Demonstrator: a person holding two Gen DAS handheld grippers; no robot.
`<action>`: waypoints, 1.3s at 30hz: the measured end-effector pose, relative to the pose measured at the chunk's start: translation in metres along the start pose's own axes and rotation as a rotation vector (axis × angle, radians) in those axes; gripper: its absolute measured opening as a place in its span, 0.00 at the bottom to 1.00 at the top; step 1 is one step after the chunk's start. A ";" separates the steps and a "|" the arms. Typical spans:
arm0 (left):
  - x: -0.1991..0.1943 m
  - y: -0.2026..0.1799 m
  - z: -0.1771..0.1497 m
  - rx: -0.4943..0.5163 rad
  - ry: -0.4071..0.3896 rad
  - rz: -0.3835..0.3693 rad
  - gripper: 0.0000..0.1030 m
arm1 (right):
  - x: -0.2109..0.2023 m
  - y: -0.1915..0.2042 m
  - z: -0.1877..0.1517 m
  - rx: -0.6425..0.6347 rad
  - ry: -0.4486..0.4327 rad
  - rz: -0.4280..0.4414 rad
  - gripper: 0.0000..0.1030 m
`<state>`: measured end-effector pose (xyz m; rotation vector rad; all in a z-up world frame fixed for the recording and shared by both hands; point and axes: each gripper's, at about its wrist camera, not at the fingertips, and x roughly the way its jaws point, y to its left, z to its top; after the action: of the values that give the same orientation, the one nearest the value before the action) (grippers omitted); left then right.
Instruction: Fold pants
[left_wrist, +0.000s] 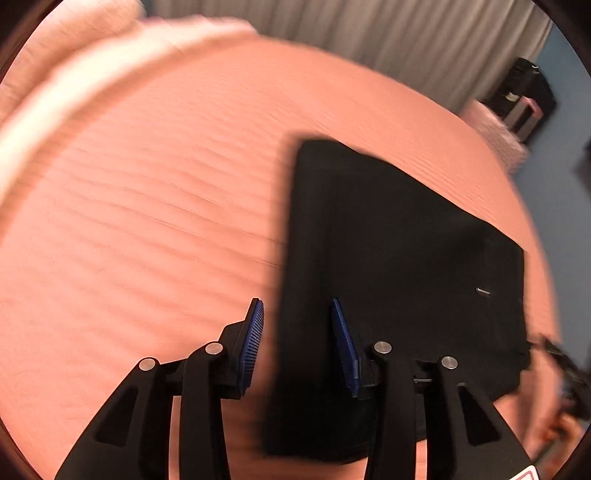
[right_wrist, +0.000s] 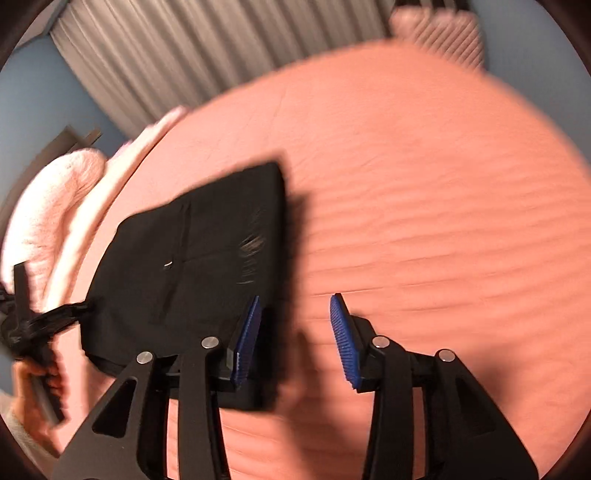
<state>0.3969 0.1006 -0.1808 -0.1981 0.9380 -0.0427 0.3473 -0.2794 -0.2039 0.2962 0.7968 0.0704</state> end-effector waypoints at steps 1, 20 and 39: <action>-0.014 0.000 0.003 0.029 -0.061 0.051 0.32 | -0.007 0.006 0.003 -0.032 -0.014 0.019 0.38; -0.039 -0.026 -0.004 0.218 -0.117 0.125 0.68 | -0.025 0.006 -0.013 -0.074 0.030 -0.066 0.41; -0.040 -0.056 -0.069 0.122 0.011 0.043 0.78 | -0.009 0.093 -0.019 -0.051 0.031 -0.006 0.87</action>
<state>0.3209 0.0397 -0.1781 -0.0649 0.9472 -0.0610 0.3315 -0.1877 -0.1833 0.2444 0.8259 0.0896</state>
